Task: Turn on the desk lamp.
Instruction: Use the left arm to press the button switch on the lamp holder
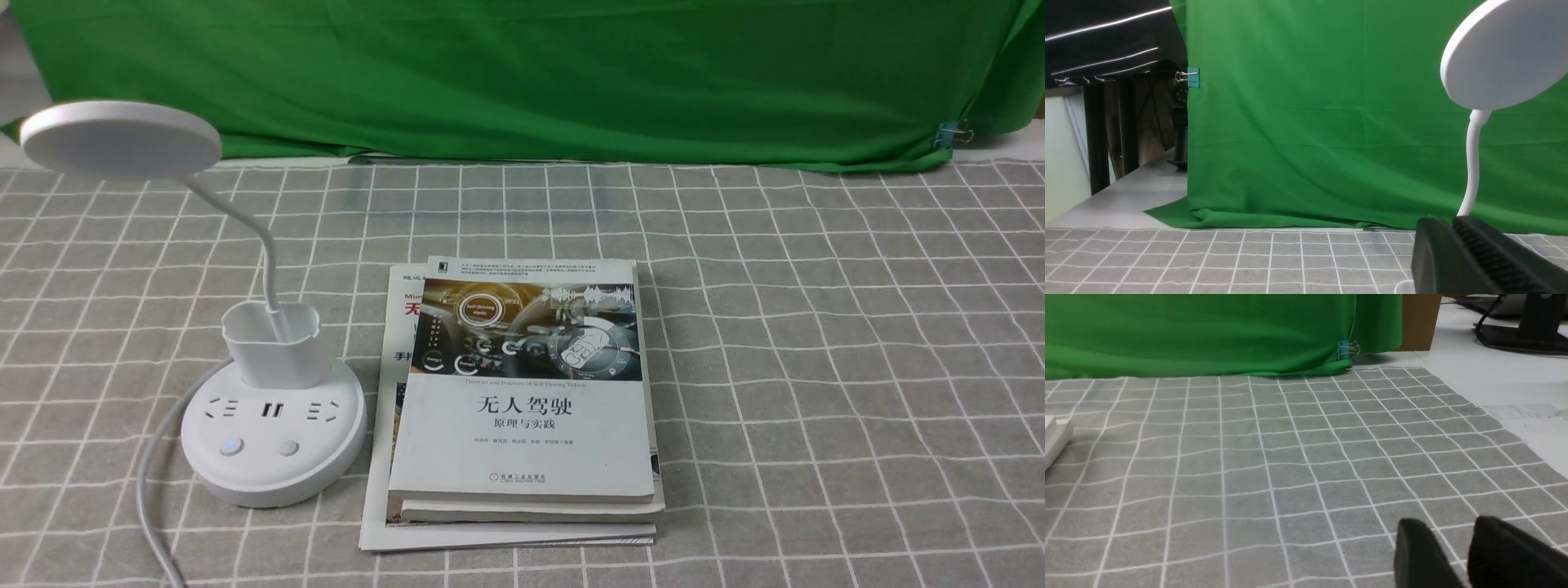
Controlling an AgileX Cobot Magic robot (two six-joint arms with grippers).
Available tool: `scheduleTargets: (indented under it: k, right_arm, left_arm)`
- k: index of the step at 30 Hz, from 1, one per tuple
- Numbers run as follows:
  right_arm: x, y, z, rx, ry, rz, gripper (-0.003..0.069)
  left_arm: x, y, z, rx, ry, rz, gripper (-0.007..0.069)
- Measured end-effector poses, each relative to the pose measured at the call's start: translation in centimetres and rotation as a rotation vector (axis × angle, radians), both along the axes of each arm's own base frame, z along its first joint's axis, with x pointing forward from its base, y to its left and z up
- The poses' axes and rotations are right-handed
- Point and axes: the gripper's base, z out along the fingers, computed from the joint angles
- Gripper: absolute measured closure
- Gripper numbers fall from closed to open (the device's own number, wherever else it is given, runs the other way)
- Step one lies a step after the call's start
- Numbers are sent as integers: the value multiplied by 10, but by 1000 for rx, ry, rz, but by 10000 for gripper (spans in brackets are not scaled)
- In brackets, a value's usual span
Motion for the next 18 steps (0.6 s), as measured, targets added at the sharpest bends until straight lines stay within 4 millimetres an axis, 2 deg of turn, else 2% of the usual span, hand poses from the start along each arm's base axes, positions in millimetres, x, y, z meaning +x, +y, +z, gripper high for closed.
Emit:
scheduleTargets:
  k: [11, 14, 15, 16, 18]
  right_arm:
    - [0, 0, 0, 0, 0, 0, 414]
    - [0, 0, 0, 0, 0, 0, 414]
    - [0, 0, 0, 0, 0, 0, 414]
    - [0, 0, 0, 0, 0, 0, 414]
    - [0, 0, 0, 0, 0, 0, 414]
  left_arm:
    - [-3, 0, 13, -141, -107, -37, 606]
    - [-8, 0, 42, -151, -107, -40, 606]
    - [-8, 0, 45, -151, -106, -39, 606]
    - [-9, 0, 65, -163, -70, -38, 606]
    - [-5, 0, 80, -177, 21, -32, 606]
